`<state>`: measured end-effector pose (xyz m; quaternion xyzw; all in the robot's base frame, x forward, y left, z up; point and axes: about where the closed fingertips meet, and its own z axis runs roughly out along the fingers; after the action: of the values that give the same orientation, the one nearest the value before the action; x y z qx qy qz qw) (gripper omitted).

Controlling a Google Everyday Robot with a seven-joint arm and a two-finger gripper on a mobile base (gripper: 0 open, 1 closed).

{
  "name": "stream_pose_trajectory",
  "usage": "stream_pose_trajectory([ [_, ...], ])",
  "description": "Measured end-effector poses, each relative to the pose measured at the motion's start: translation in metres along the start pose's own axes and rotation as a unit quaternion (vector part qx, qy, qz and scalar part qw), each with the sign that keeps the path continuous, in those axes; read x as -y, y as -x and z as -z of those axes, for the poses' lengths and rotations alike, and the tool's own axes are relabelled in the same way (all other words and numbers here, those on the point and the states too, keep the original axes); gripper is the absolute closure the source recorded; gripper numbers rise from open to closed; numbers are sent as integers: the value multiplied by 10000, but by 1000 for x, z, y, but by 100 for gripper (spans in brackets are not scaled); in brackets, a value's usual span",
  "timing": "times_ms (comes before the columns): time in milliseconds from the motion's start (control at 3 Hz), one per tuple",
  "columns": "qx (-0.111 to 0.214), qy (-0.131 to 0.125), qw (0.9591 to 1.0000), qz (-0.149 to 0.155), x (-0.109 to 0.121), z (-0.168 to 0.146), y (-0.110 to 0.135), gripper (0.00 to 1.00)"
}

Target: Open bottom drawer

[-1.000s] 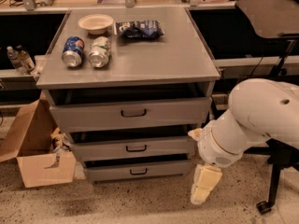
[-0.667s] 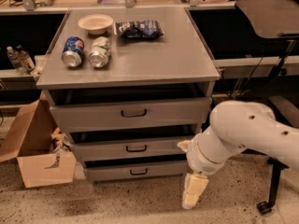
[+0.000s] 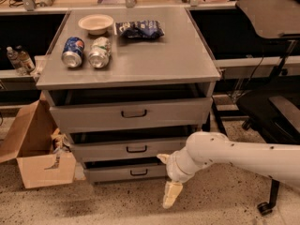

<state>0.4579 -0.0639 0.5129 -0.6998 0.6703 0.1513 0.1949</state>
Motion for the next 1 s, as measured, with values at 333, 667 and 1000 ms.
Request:
stream_pose_trajectory([
  [333, 357, -81, 9993, -111, 34, -67, -15, 0],
  [667, 491, 168, 9982, -310, 18, -99, -24, 0],
  [1000, 490, 173, 9982, -312, 17, -99, -24, 0],
])
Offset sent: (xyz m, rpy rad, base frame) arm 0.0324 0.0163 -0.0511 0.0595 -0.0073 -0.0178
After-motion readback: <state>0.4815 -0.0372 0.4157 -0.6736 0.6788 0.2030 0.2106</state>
